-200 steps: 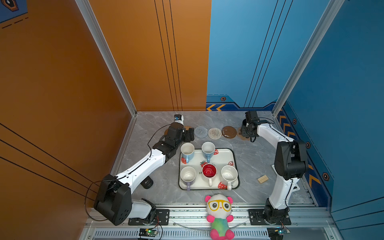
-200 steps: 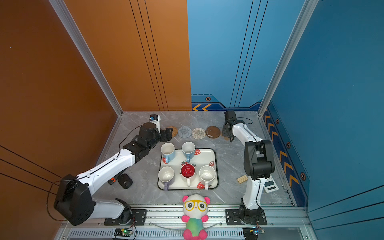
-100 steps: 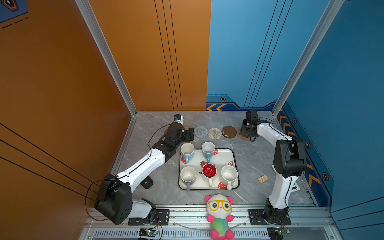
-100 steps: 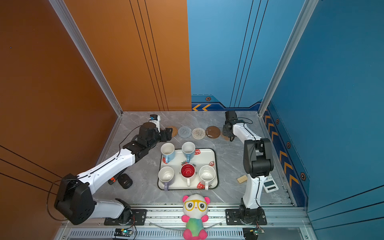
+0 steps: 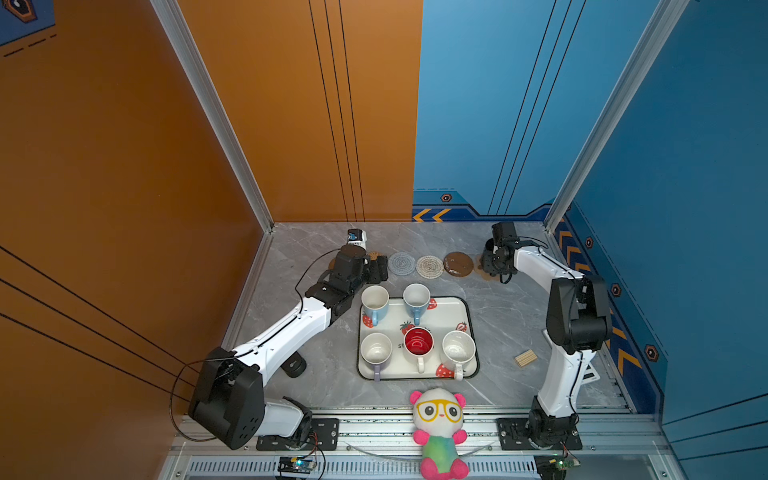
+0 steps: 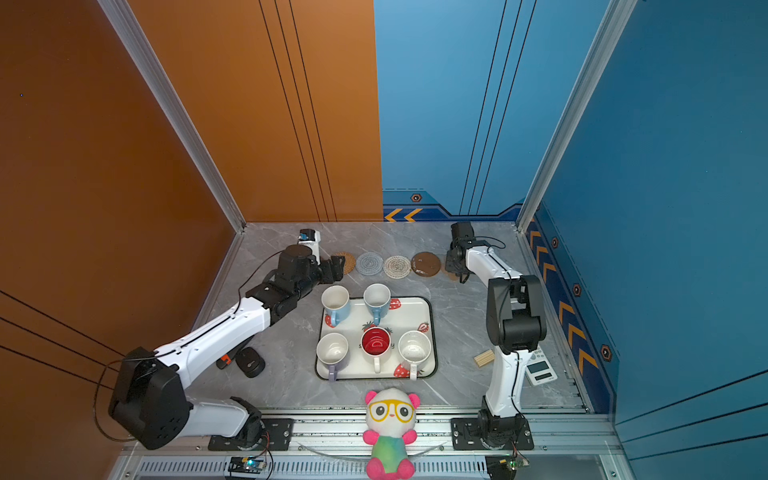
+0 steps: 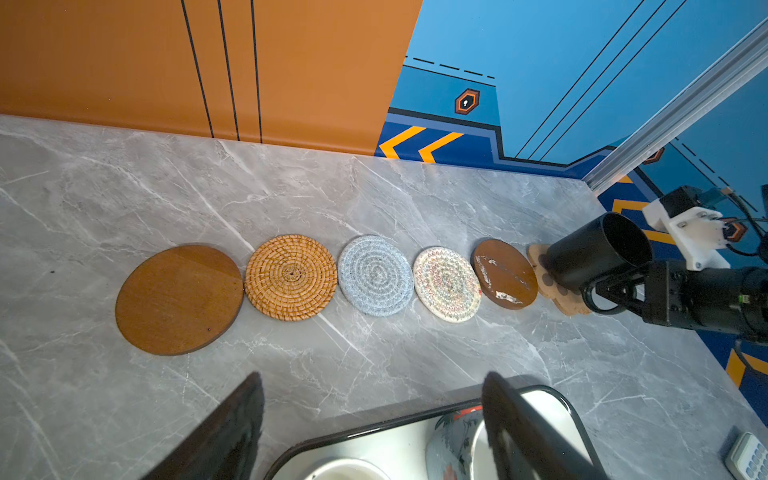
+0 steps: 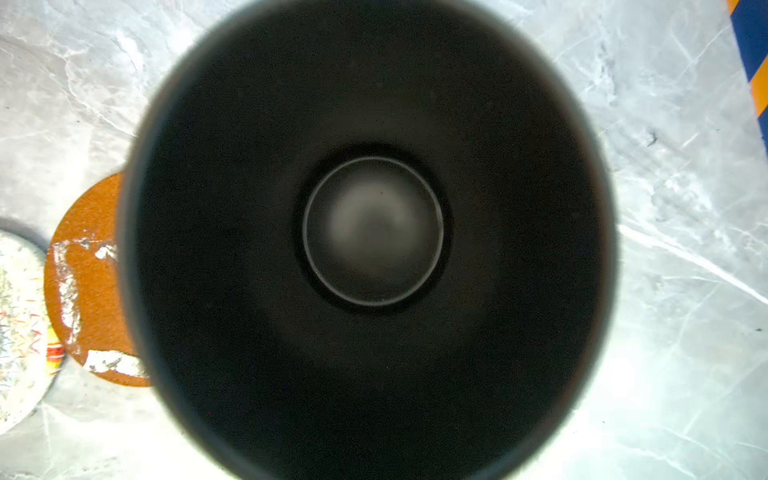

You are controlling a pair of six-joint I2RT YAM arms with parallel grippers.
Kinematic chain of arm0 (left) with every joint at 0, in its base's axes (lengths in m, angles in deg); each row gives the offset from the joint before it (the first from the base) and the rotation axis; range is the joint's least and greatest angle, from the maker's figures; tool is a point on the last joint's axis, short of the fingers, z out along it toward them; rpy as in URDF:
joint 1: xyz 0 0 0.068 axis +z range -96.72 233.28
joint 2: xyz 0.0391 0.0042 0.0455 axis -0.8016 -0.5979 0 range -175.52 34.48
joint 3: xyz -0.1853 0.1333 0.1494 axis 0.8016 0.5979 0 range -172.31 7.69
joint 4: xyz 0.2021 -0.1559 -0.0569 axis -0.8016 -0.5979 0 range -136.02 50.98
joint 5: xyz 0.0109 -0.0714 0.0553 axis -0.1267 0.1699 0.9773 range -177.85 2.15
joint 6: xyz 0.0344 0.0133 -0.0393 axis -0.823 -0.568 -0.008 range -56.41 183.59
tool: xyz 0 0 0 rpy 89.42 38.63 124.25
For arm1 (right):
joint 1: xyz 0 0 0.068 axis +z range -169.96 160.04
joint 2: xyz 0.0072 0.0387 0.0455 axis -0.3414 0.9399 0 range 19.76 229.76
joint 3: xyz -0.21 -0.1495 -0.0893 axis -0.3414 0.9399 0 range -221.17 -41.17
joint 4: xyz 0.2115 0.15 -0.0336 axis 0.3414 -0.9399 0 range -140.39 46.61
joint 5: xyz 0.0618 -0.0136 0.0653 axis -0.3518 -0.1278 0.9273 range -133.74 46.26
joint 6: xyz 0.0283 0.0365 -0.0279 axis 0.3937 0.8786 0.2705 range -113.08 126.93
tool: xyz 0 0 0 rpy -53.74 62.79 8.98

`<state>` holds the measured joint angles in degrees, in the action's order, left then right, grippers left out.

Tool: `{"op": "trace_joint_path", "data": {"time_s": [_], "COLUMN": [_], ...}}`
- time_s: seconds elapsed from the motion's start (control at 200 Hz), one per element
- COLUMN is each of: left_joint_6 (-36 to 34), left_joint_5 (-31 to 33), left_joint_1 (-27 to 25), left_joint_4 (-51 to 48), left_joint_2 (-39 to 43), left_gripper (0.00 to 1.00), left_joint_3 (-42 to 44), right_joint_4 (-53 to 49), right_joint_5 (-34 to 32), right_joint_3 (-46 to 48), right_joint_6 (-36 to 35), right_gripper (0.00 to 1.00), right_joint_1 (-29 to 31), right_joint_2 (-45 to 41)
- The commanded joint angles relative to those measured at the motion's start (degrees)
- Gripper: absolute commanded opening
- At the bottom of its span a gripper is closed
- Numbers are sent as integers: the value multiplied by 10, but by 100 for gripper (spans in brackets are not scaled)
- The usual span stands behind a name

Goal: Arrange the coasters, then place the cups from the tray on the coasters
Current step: 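Lower the black mug onto the cork paw coaster with right gripper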

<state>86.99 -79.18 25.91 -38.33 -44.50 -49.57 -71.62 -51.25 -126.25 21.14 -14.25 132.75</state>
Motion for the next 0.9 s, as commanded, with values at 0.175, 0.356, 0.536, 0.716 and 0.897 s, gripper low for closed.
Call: {"op": "trace_joint_path", "data": {"time_s": [0.175,0.356,0.536,0.716,0.897], "left_joint_6": [2,2,2,2,2], "left_joint_5": [-12,-12,-12,-11,-10], "left_joint_1": [6,6,7,7,7], "left_joint_4": [10,10,11,11,11], "left_joint_2": [-1,2,6,9,12], "left_gripper": [83,83,83,83,83], "left_joint_3": [9,10,13,15,16], "right_joint_4": [37,38,41,41,41], "right_joint_5": [3,11,12,14,16], "right_joint_3": [-8,-3,5,12,16], "right_joint_6": [16,20,21,22,24], "right_gripper": [0,0,0,0,0], "right_joint_1": [-6,-5,-5,-4,-4], "right_joint_2": [-6,-11,-19,-22,-20]}}
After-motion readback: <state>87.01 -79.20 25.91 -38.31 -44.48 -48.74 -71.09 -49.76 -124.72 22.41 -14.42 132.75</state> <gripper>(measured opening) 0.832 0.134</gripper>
